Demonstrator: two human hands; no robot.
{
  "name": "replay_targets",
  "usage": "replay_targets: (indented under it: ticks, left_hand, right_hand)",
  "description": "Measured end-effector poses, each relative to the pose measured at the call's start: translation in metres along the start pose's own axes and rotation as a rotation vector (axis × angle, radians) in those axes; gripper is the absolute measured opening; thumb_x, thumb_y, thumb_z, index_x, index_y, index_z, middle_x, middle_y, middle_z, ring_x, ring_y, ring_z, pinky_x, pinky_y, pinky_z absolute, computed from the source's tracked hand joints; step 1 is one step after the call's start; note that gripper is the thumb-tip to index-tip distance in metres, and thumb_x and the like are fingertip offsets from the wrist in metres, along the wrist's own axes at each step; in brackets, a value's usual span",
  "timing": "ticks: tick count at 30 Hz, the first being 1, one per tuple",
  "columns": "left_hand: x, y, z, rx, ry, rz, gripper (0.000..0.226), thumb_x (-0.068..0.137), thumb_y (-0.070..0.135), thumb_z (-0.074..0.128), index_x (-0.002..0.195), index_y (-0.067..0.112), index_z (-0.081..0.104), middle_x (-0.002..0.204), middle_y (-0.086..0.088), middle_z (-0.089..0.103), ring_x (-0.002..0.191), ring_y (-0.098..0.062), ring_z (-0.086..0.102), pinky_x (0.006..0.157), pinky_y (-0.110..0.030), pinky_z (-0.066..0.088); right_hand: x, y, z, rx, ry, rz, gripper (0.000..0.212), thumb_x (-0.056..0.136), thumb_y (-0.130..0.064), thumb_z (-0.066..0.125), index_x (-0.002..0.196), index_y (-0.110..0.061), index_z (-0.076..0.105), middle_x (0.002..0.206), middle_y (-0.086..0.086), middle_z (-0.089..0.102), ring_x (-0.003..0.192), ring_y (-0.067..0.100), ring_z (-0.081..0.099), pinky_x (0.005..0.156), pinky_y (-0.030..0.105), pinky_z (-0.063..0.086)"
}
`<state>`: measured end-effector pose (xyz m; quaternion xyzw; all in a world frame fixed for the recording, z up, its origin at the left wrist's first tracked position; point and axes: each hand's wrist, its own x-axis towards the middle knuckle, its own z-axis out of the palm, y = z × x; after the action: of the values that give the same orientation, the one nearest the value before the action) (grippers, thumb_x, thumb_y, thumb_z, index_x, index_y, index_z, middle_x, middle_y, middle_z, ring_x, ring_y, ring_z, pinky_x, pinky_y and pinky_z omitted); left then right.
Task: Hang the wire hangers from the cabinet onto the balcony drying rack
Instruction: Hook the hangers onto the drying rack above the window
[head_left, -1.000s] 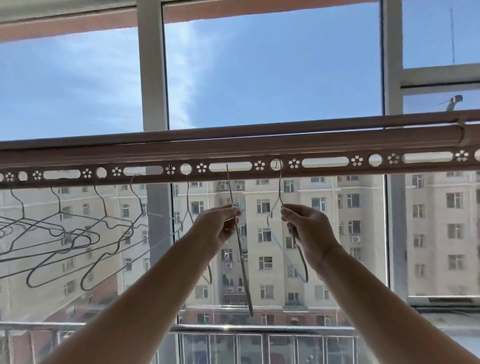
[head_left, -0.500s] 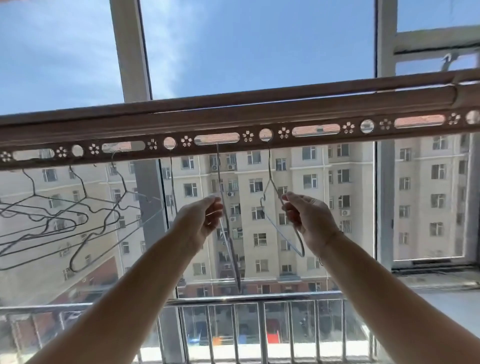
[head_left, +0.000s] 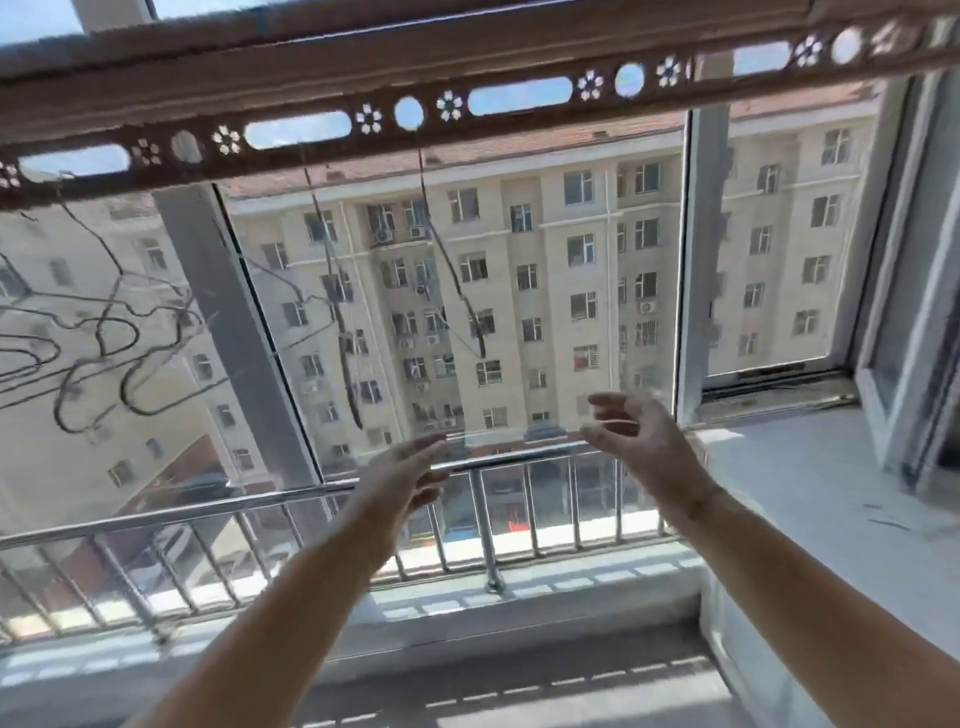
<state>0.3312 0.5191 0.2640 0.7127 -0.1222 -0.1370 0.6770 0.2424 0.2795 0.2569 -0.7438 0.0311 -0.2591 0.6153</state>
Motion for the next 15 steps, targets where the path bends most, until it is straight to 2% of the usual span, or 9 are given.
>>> replay_targets:
  ticks: [2,4,7,9,12,15]
  left_hand:
    - [0.000,-0.015,0.028,0.108,-0.100,0.026,0.020,0.091,0.023,0.056,0.110,0.027,0.062,0.115,-0.003,0.065,0.105,-0.018,0.059,0.086,-0.032,0.046]
    - [-0.004,-0.028,0.061,0.170,-0.202,0.050,0.028,0.089,0.024,0.059,0.117,0.029,0.058,0.119,0.001,0.063,0.108,-0.012,0.058,0.091,-0.029,0.045]
    - [-0.013,-0.045,0.119,0.206,-0.312,0.066,0.042,0.087,0.018,0.063,0.128,0.019,0.054,0.120,0.000,0.063,0.106,-0.004,0.059,0.078,-0.015,0.049]
    - [-0.018,-0.058,0.159,0.221,-0.383,0.062,0.045,0.086,0.014,0.064,0.130,0.014,0.052,0.121,-0.004,0.062,0.105,-0.005,0.060,0.077,-0.011,0.051]
    - [-0.024,-0.077,0.218,0.226,-0.474,0.039,0.048,0.084,0.016,0.067,0.130,0.015,0.052,0.119,-0.003,0.063,0.108,-0.010,0.061,0.086,-0.018,0.049]
    - [-0.025,-0.094,0.277,0.222,-0.521,0.029,0.048,0.082,0.014,0.069,0.128,0.014,0.054,0.119,-0.005,0.064,0.109,-0.012,0.061,0.084,-0.015,0.048]
  right_hand:
    - [-0.015,0.013,-0.022,-0.027,0.020,0.010,0.043,0.081,-0.015,0.067,0.122,-0.013,0.053,0.109,-0.005,0.056,0.104,0.009,0.054,0.074,0.012,0.047]
    - [-0.029,0.029,-0.048,-0.086,0.052,0.027,0.049,0.079,-0.017,0.069,0.125,-0.015,0.051,0.115,-0.005,0.055,0.108,0.009,0.051,0.084,0.015,0.044]
    - [-0.050,0.053,-0.096,-0.178,0.121,0.067,0.054,0.078,-0.020,0.072,0.127,-0.018,0.049,0.126,0.000,0.050,0.118,0.014,0.045,0.095,0.026,0.037]
    - [-0.067,0.068,-0.131,-0.217,0.171,0.116,0.055,0.077,-0.019,0.072,0.127,-0.019,0.049,0.129,0.002,0.049,0.120,0.015,0.044,0.095,0.026,0.036]
    - [-0.097,0.091,-0.183,-0.240,0.258,0.202,0.056,0.076,-0.018,0.073,0.126,-0.018,0.050,0.129,0.005,0.050,0.118,0.016,0.046,0.092,0.023,0.034]
    - [-0.132,0.113,-0.237,-0.239,0.334,0.296,0.052,0.076,-0.020,0.073,0.122,-0.025,0.049,0.127,0.002,0.048,0.118,0.014,0.044,0.092,0.022,0.033]
